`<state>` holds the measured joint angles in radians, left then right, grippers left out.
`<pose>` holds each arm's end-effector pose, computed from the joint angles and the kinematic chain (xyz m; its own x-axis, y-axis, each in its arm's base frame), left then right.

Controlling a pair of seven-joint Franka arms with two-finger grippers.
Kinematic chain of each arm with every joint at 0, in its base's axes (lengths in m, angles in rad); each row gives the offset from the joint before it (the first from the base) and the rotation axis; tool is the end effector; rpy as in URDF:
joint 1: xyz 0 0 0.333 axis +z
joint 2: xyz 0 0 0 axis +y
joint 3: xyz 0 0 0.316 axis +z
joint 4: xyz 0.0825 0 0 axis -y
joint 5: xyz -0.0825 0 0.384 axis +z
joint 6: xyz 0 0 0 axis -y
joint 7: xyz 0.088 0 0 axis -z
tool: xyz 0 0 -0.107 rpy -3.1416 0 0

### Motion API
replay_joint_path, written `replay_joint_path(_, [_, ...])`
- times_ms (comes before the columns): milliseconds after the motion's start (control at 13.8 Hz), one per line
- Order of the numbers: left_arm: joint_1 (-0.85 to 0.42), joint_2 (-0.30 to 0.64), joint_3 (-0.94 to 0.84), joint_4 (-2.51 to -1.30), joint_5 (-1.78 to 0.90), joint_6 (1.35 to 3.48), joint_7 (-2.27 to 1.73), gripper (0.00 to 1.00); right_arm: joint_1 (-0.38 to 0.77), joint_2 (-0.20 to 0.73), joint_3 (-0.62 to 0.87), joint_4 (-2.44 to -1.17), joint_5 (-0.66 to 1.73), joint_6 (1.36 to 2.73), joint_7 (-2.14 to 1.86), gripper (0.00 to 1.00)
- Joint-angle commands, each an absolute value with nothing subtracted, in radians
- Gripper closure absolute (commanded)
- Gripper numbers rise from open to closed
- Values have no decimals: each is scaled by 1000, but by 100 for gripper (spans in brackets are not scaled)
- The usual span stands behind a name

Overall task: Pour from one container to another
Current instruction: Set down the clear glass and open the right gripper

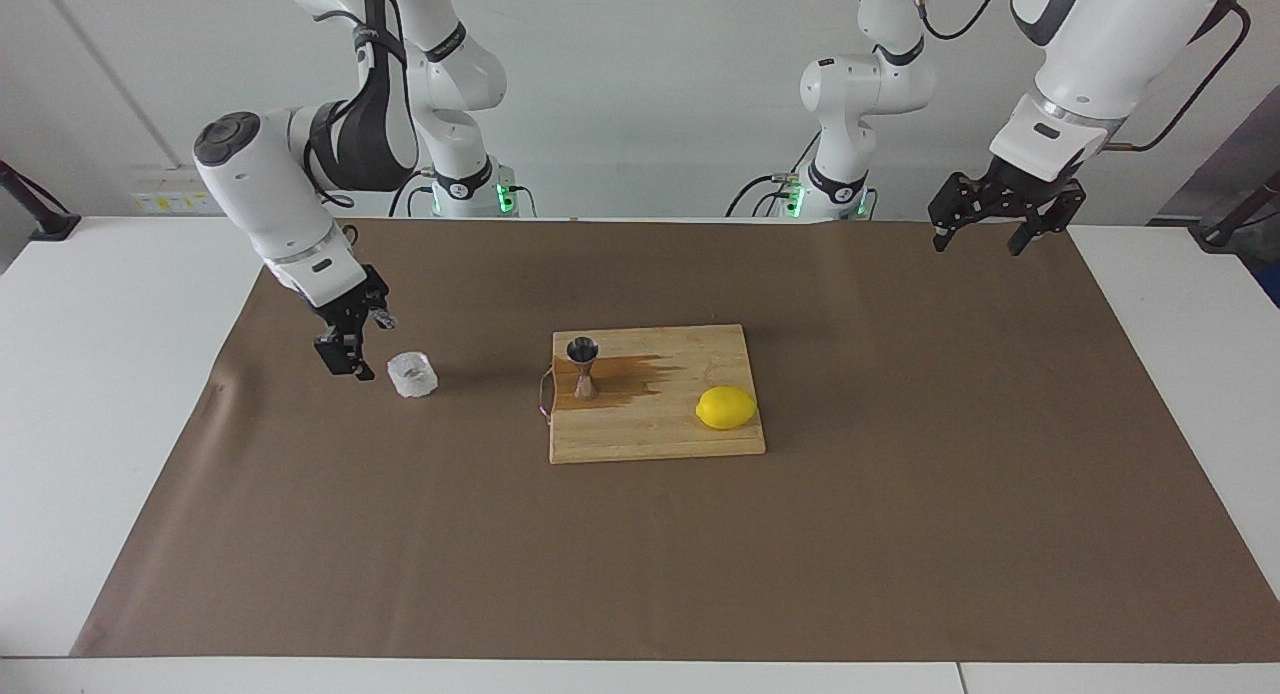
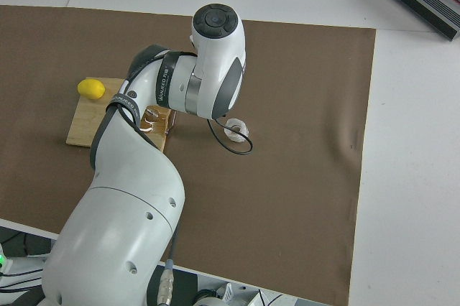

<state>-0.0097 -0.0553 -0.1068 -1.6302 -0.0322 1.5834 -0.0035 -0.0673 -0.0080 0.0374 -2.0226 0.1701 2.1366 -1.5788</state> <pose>0.5340 -0.0676 0.6276 0.9936 -0.1122 0.0081 -0.1124 -0.9933 0.0263 0.5628 -0.0095 0.4643 0.0942 0.9839 0.1517 0.9869 -0.1124 0.1160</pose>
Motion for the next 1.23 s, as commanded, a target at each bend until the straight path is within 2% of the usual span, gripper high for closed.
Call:
replay_joint_path(0, [-12, -86, -100, -1664, -40, 1591, 5, 0, -9, 5, 46, -1942, 176, 2112, -1359, 0])
replay_joint_path(362, [-12, -86, -100, -1663, -40, 1591, 5, 0, 93, 6, 46, -1864, 106, 2109, -825, 0])
replay_joint_path(796, [-12, -86, -100, -1663, -40, 1591, 5, 0, 92, -18, 35, -1829, 32, 2092, -239, 0])
replay_joint_path(1013, [-12, -86, -100, -1663, -40, 1591, 5, 0, 74, -18, 31, -1745, -18, 2030, -31, 0])
replay_joint_path(1158, [-12, -84, -100, -1664, -40, 1591, 5, 0, 57, -9, 31, -1656, -61, 1927, 55, 0])
